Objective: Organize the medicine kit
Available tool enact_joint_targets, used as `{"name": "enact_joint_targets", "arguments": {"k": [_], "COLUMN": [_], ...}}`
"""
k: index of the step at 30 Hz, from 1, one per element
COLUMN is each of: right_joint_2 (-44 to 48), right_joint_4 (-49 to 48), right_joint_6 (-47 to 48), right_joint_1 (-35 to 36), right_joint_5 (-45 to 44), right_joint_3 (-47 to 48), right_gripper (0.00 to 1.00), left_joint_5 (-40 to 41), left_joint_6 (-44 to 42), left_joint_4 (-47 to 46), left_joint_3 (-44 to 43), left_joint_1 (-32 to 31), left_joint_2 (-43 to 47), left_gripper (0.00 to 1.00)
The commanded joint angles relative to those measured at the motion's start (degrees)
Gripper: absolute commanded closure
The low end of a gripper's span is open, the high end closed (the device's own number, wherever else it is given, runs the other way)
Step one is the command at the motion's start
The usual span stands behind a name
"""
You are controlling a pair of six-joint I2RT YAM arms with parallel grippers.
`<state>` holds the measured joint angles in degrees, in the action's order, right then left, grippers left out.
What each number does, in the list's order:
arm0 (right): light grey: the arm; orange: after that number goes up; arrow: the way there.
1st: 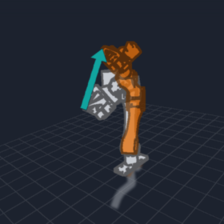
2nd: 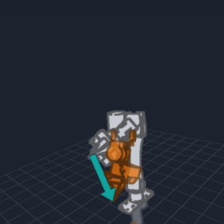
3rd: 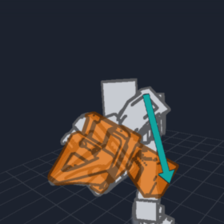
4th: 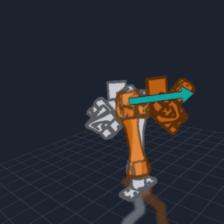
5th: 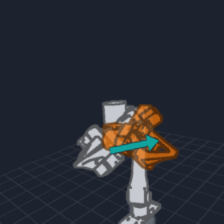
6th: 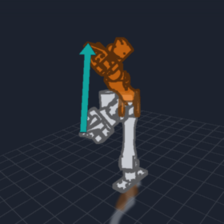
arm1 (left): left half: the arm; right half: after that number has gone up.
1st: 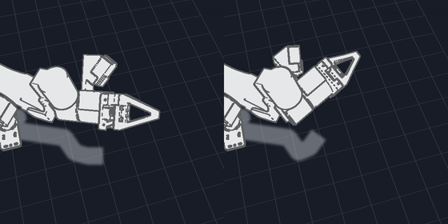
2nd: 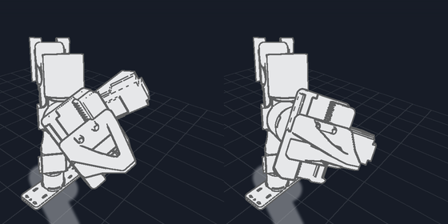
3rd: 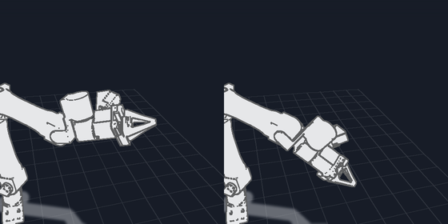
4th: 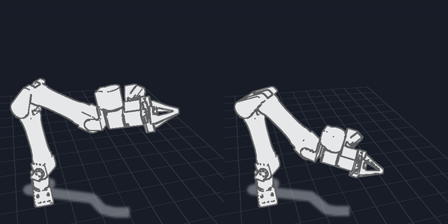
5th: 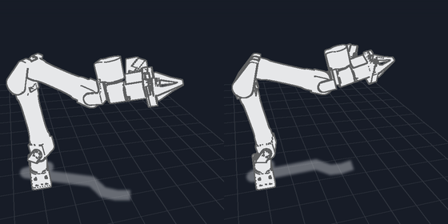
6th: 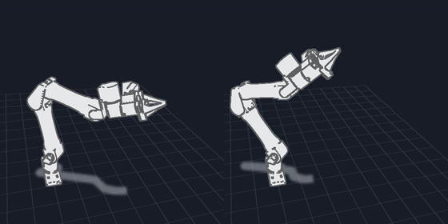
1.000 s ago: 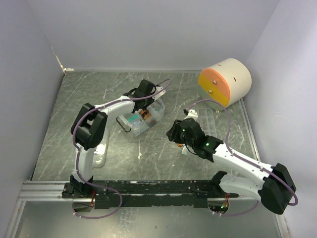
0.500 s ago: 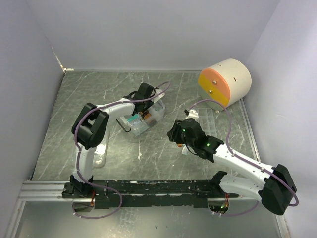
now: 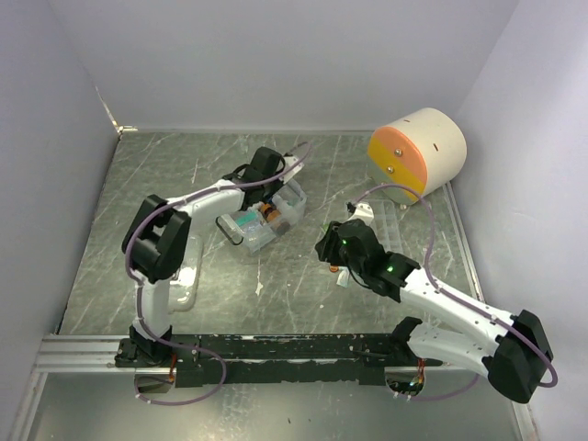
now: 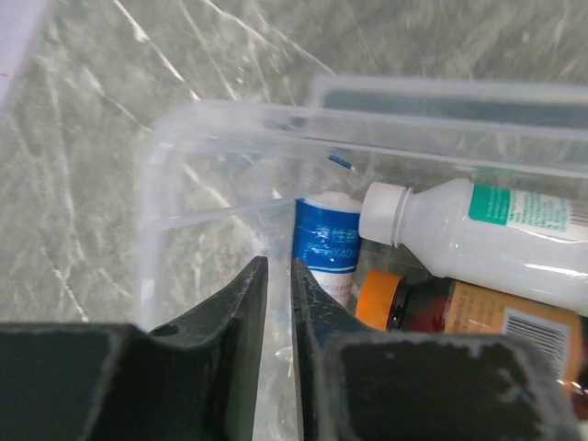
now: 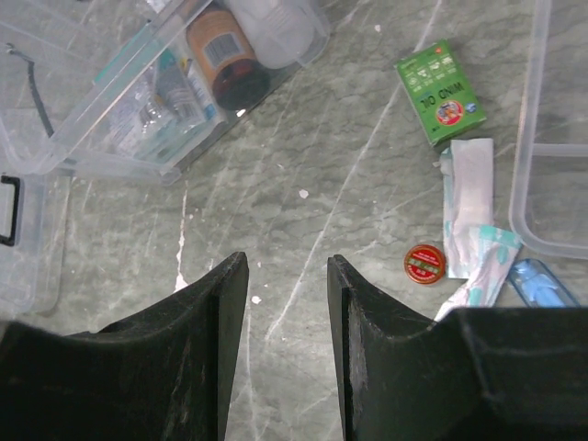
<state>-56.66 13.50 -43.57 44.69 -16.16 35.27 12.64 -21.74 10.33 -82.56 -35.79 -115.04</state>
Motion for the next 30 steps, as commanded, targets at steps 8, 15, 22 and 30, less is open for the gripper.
{"name": "enact_joint_targets", "arguments": {"k": [8,15,22,30], "right_joint_2": [0.6,-3.5,-10.5,-22.0], "right_joint_4": [7.6,11.5,11.1,11.2], "right_joint_6": [4.1,8.7,13.0,17.4], "right_joint_1": [-1.7,-7.7,-13.6,-15.8], "right_joint_5": [-9.5,-9.8,-6.2,-2.4], "right_joint_3": [3.6,5.7,8.3,14.0], "right_gripper": [0.59,0.57,0.49,0.48], "left_joint_5": [2.6,7.0,9.2,6.6], "left_joint_6": [13.7,25.8,33.0,37.9], "left_joint_4": [2.1,4.8,4.9,-0.3], "left_joint_3": [1.5,11.9,22.5,30.0], "left_joint_1": [1.0,2.3,2.7,2.8], "left_joint_2": [22.8,40.3,54.7,65.2], "left_gripper": [0.48,0.31,0.01,0.00]}}
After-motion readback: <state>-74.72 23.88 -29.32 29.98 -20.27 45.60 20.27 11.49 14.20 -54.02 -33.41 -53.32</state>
